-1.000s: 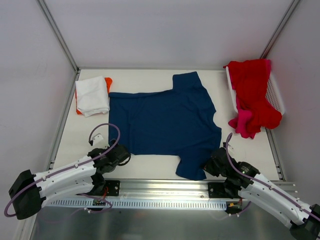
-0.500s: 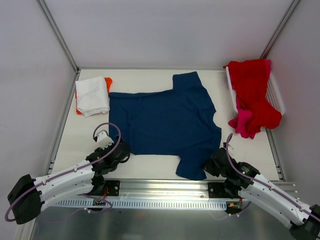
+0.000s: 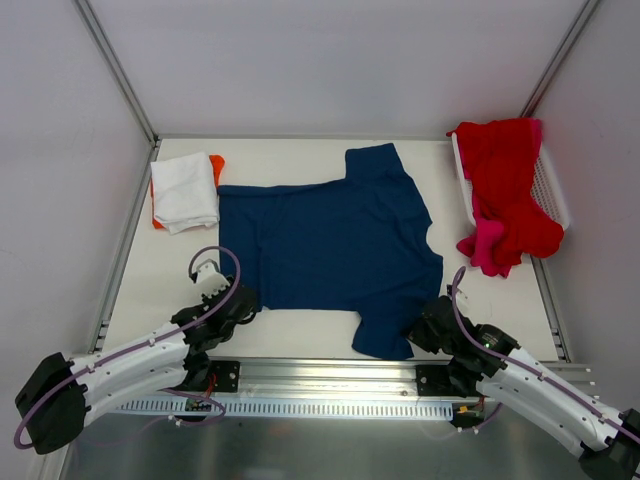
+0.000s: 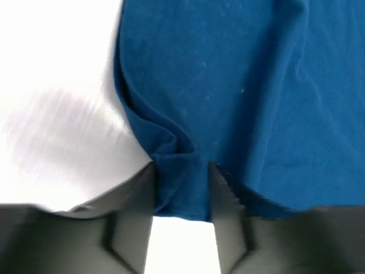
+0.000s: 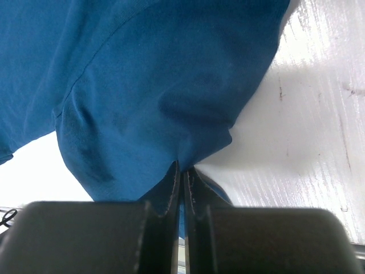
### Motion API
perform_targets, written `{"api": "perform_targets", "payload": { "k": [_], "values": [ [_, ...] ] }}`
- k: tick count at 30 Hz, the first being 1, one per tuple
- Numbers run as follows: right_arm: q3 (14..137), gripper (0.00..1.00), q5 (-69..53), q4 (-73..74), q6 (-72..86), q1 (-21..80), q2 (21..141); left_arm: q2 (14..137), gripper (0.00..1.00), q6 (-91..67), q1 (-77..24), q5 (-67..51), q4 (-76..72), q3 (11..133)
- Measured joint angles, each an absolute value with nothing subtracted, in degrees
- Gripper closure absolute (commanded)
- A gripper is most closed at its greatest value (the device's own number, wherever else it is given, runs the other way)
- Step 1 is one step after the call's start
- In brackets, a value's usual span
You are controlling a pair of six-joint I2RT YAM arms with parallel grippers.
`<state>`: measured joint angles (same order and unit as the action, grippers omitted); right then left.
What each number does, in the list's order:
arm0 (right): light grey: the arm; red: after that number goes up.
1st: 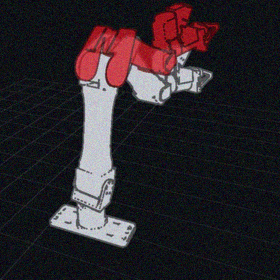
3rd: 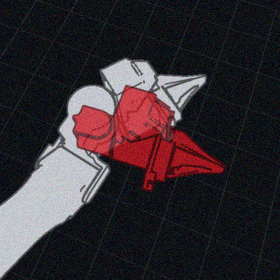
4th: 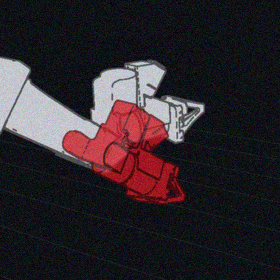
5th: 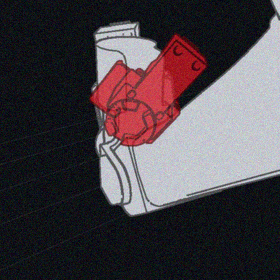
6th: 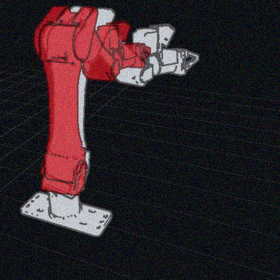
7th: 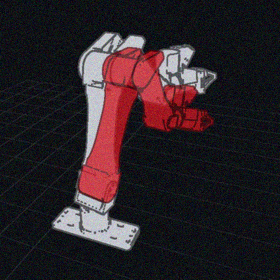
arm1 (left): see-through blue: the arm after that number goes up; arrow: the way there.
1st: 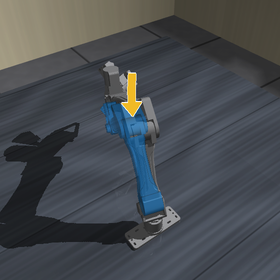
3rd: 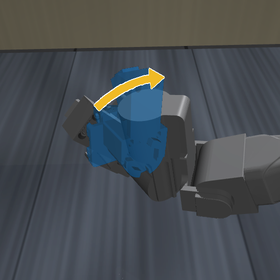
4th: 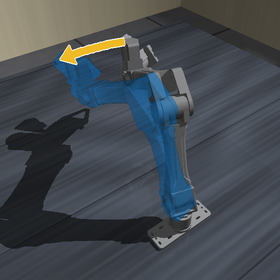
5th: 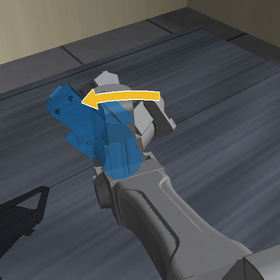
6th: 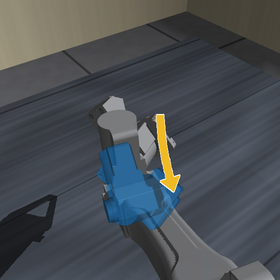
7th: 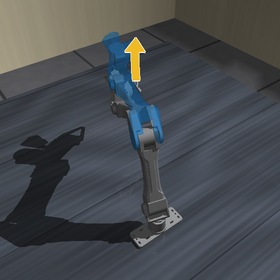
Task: Fold and stack the t-shirts
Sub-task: Fold the tshirt
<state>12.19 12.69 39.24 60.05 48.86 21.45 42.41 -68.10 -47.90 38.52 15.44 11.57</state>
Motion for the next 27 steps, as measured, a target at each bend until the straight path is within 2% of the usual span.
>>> {"api": "perform_targets", "payload": {
  "k": [1, 4, 17, 27],
  "values": [
    [12.19, 0.99, 12.69, 39.24, 60.1, 48.86, 21.45, 42.48, 0.81, -68.14, -47.88, 38.13, 15.31, 11.46],
    [12.19, 0.99, 12.75, 39.22, 60.29, 48.86, 21.56, 42.87, 1.0, -68.38, -47.88, 37.36, 15.66, 11.18],
    [12.84, 0.99, 14.66, 40.56, 60.14, 48.86, 23.03, 43.07, 1.0, -66.92, -47.88, 34.44, 18.48, 13.15],
    [24.05, 1.0, 23.9, 49.5, 57.21, 48.86, 20.12, 36.45, 1.0, -63.59, -47.88, 33.21, 26.76, 17.37]
  ]
}}
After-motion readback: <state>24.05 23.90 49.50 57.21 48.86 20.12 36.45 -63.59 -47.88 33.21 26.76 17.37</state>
